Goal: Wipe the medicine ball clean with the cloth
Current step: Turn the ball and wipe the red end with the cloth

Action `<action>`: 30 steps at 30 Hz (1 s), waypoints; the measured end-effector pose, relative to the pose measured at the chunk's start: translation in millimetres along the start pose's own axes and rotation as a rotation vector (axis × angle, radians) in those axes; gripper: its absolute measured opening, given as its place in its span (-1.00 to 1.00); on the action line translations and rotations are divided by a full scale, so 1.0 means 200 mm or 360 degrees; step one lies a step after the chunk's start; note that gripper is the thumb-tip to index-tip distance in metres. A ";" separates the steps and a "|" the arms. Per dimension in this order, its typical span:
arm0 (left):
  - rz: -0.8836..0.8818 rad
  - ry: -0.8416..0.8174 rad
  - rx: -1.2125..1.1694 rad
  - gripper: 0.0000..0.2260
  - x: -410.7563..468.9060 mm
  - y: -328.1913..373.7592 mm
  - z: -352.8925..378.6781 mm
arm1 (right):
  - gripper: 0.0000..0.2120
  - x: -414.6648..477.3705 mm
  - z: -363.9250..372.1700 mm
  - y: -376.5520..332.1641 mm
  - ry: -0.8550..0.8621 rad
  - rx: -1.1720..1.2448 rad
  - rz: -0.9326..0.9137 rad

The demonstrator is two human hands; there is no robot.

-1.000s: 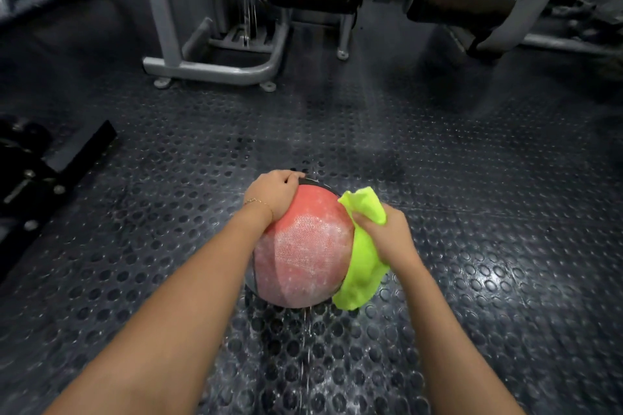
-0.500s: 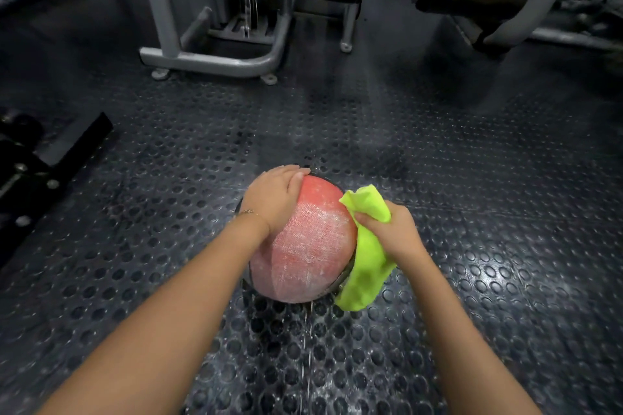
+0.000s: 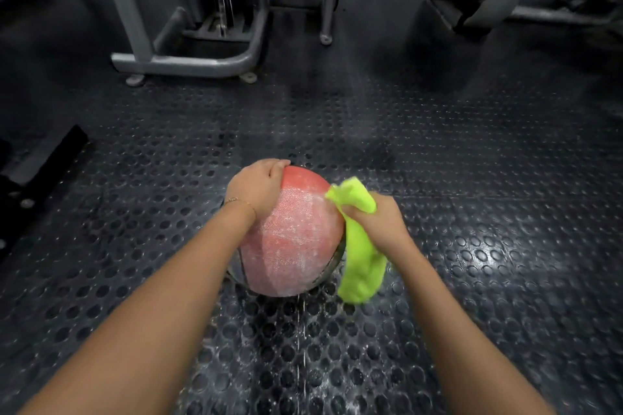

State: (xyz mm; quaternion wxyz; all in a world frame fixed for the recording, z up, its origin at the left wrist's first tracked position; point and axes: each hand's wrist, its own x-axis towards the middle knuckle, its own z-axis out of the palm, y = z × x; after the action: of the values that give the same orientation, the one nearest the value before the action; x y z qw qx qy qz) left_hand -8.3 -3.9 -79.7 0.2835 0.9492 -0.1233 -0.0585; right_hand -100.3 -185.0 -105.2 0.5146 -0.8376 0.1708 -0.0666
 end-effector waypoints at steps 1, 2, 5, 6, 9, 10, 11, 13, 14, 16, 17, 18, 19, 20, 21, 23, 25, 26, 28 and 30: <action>-0.0033 0.0020 -0.0012 -0.61 -0.01 0.00 0.00 | -0.86 0.03 0.02 -0.02 0.0045 0.0029 0.0010; -0.0072 0.0050 -0.0024 -0.61 -0.02 -0.01 0.00 | -0.86 0.05 0.04 -0.04 0.0079 0.0059 0.0020; -0.0171 0.0112 -0.0052 -0.61 -0.02 -0.02 0.00 | -0.87 -0.01 0.07 -0.04 0.0111 0.0110 0.0065; -0.0187 0.0109 -0.0056 -0.62 -0.02 -0.02 0.00 | -0.86 -0.05 0.07 -0.02 0.0089 0.0097 0.0085; -0.0186 0.0082 -0.0049 -0.62 0.00 0.00 0.00 | -0.86 -0.07 0.02 0.01 -0.0023 0.0020 0.0093; -0.0181 0.0071 -0.0052 -0.62 0.00 0.01 0.00 | -0.86 -0.04 0.01 -0.01 -0.0015 0.0014 0.0074; -0.0176 0.0062 -0.0050 -0.63 0.00 0.02 0.01 | -0.86 0.00 0.01 -0.02 0.0009 0.0026 0.0077; -0.0187 0.0074 -0.0042 -0.63 0.00 0.03 0.02 | -0.87 0.06 0.01 -0.05 0.0060 0.0086 0.0096; -0.0211 0.0085 -0.0043 -0.63 0.01 0.03 0.03 | -0.88 0.05 0.03 -0.05 0.0079 0.0109 0.0101; -0.0269 0.0101 -0.0053 -0.63 0.02 0.03 0.03 | -0.91 -0.02 0.04 -0.02 0.0083 0.0125 0.0120; -0.0280 0.0104 -0.0058 -0.62 0.02 0.03 0.02 | -0.92 -0.06 0.04 -0.01 0.0062 0.0119 0.0123; -0.0280 0.0106 -0.0063 -0.62 0.02 0.02 0.02 | -0.92 -0.11 0.03 0.00 0.0020 0.0099 0.0116; -0.0273 0.0115 -0.0065 -0.62 0.02 0.02 0.02 | -0.92 -0.13 0.02 0.01 -0.0021 0.0082 0.0101; -0.0262 0.0122 -0.0065 -0.62 0.02 0.03 0.02 | -0.94 -0.11 0.01 0.00 -0.0035 0.0066 0.0089; -0.0255 0.0126 -0.0065 -0.62 0.01 0.04 0.02 | -0.96 -0.07 0.01 0.00 -0.0008 0.0064 0.0084; -0.0266 0.0134 -0.0073 -0.62 0.00 0.04 0.02 | -0.92 0.02 0.01 -0.03 0.0071 0.0106 0.0095; -0.0326 0.0147 -0.0063 -0.63 -0.01 0.04 0.02 | -0.89 0.04 0.04 -0.03 0.0125 0.0148 0.0098; -0.0360 0.0151 -0.0054 -0.63 -0.01 0.04 0.03 | -0.87 0.01 0.05 -0.02 0.0146 0.0131 0.0097; -0.0387 0.0161 -0.0060 -0.63 0.00 0.03 0.02 | -0.82 -0.10 0.07 0.01 0.0153 0.0142 0.0071; -0.0374 0.0160 -0.0067 -0.63 0.02 0.03 0.01 | -0.78 -0.16 0.06 0.01 0.0110 0.0172 0.0040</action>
State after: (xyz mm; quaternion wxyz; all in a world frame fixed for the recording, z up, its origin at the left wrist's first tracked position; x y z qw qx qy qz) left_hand -6.5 -11.6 -78.3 0.3006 0.9526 0.0044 -0.0462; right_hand -127.8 -164.5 -110.1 0.5536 -0.8036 0.1951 -0.0982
